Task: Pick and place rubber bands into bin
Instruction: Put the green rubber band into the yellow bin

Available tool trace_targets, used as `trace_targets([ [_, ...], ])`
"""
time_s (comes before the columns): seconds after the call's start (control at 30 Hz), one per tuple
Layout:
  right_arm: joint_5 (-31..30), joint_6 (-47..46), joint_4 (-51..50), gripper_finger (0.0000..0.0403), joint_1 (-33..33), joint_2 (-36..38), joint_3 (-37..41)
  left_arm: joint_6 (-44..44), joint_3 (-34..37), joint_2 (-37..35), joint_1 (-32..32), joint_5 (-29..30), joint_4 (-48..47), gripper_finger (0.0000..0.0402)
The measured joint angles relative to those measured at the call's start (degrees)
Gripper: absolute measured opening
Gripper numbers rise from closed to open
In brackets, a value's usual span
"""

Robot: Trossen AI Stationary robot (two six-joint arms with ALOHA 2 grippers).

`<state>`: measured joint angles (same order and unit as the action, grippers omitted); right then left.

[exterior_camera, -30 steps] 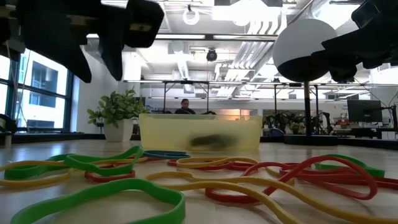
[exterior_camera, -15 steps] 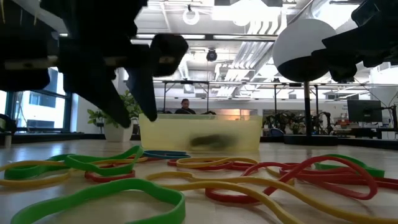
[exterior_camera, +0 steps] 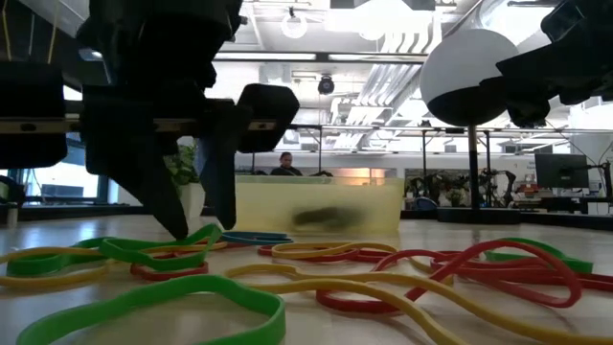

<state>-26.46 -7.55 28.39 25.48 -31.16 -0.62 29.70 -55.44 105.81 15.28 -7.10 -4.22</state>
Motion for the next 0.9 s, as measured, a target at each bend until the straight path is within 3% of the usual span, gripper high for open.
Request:
trace_targets([
  [0.4,0.01,-0.10,-0.05,0.0181,0.01,0.00,0.00,-0.17,0.00,0.27,-1.09,0.01,-0.77,0.0105],
  [0.9,0.03,-0.15,-0.04,0.0181,0.02,-0.01,0.00,-0.10,-0.04,1.47,-1.09,0.05,-1.27,0.0018],
])
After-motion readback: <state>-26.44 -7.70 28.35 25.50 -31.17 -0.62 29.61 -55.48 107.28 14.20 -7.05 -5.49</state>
